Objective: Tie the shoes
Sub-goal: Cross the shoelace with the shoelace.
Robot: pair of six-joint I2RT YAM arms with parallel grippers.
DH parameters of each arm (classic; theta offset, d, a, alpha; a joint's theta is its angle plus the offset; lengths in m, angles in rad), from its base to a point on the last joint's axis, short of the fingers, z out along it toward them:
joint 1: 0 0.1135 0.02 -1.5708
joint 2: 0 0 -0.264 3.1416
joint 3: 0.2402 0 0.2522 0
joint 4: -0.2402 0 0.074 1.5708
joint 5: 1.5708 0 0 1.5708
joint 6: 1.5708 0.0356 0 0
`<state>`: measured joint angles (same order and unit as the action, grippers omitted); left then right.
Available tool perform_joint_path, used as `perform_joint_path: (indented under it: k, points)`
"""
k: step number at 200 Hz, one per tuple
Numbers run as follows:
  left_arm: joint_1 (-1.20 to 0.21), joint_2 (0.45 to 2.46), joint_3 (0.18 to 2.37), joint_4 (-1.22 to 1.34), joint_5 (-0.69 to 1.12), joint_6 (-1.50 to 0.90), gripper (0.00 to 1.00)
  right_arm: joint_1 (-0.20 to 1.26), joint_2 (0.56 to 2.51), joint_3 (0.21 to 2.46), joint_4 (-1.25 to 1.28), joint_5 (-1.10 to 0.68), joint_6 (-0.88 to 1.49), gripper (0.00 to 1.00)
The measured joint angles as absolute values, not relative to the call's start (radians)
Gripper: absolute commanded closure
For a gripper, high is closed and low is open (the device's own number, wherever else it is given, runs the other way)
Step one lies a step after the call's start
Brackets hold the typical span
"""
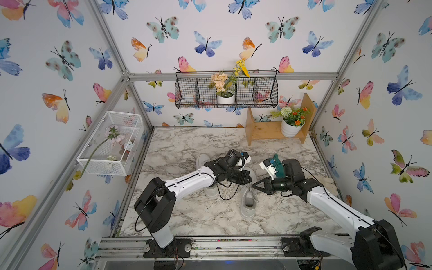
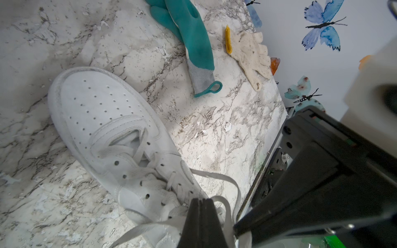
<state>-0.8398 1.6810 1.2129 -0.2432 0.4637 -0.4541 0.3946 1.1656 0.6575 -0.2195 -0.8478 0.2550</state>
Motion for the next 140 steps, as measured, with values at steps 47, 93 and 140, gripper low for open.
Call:
perform_joint_path:
  k: [47,93,140]
  points:
    - [-0.84,1.667,1.206,-0.244,0.457,-0.454,1.0,0.399,1.193,0.657,-0.2,-0.825,0.265,0.98]
    - [-0.84,1.666,1.204,-0.244,0.456,-0.454,1.0,0.413,1.225,0.657,-0.194,-0.816,0.269,0.98]
    - [-0.84,1.664,1.204,-0.244,0.455,-0.457,1.0,0.421,1.244,0.657,-0.191,-0.808,0.273,0.98]
